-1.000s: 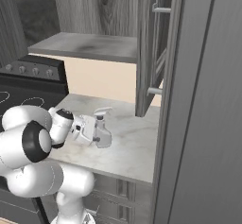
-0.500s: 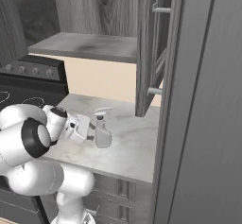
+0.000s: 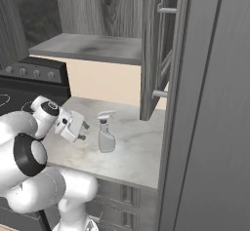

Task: Move the cutting board and knife to the sink. Then move spray from the cabinet to the counter.

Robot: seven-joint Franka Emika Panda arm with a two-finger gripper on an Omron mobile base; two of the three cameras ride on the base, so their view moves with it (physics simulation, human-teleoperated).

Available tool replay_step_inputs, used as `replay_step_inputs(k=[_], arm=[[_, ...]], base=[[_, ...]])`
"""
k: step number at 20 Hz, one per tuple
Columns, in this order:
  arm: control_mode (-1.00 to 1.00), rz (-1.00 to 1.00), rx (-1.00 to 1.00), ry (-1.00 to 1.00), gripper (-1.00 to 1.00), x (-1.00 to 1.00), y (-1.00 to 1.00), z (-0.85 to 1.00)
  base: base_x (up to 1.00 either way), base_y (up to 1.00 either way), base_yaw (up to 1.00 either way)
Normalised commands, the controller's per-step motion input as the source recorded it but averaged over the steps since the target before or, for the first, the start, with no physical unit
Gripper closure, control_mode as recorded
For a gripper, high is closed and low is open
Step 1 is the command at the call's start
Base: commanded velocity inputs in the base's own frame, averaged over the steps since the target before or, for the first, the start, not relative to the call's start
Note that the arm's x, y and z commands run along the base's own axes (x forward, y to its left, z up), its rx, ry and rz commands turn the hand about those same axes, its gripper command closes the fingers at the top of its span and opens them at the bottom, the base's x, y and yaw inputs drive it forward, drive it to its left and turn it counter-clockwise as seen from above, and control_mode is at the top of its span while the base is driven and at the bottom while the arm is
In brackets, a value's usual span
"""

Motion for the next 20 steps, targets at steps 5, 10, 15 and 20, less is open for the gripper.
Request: replay_step_inputs(k=[5,10,15,20], arm=[[-1.0,0.0,0.27,0.0,-1.0,-0.66,0.2,0.43],[-1.0,0.05,0.36,0.0,-1.0,-0.63,0.02,0.46],[-1.0,0.25,0.4,0.03,-1.0,-0.49,0.14,0.58],[-1.0,0.48,0.34,0.13,-1.0,-0.13,0.02,0.34]], base=[[0.0,0.0,0.0],[0.0,0.0,0.0],[0.0,0.0,0.0],[0.0,0.0,0.0]])
